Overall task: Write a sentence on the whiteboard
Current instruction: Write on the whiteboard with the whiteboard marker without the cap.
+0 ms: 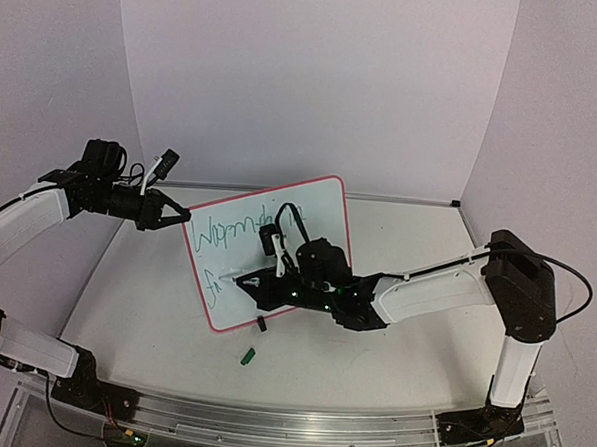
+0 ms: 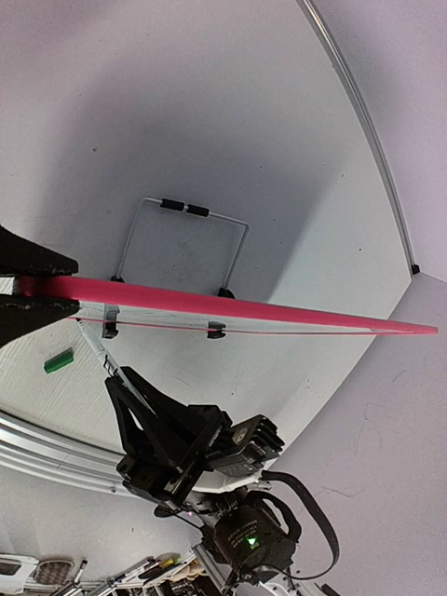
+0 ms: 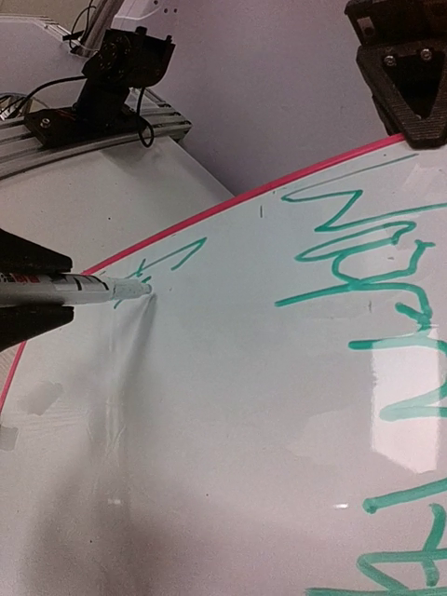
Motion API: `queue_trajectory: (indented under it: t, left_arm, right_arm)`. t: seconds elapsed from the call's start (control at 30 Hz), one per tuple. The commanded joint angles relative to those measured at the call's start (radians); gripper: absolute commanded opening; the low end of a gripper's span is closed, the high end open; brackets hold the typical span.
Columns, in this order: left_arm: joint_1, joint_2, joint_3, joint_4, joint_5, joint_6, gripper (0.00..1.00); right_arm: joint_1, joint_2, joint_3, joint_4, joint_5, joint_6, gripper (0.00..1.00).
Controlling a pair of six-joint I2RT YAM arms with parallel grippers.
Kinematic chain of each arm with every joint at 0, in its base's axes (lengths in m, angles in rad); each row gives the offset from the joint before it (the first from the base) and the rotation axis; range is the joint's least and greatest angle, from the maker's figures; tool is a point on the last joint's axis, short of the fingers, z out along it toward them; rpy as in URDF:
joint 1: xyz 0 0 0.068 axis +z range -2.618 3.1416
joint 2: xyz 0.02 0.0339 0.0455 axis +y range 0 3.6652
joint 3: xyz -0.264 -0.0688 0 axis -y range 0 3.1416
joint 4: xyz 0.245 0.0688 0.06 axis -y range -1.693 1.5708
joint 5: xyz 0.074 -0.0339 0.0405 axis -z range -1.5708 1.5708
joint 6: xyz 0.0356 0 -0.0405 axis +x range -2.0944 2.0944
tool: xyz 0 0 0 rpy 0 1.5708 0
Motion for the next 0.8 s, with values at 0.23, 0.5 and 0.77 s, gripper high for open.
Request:
queue_trajectory:
  t: [0.23, 0.5, 0.77]
  left_arm:
    - [-0.041, 0.037, -0.003, -0.056, -0.032, 0.021, 0.0]
    - [-0.043, 0.038, -0.003, -0.056, -0.032, 0.019, 0.0]
    - [-0.043, 0.037, -0.003, -0.057, -0.035, 0.021, 0.0]
  right_arm:
    - [-0.004, 0.016, 0.016, -0.039, 0.061, 0.013, 0.0]
    - [-0.005, 0.012, -0.032, -0.044, 0.04, 0.035, 0.0]
    - [-0.004, -0.037, -0.031, -0.017, -0.025, -0.009, 0.0]
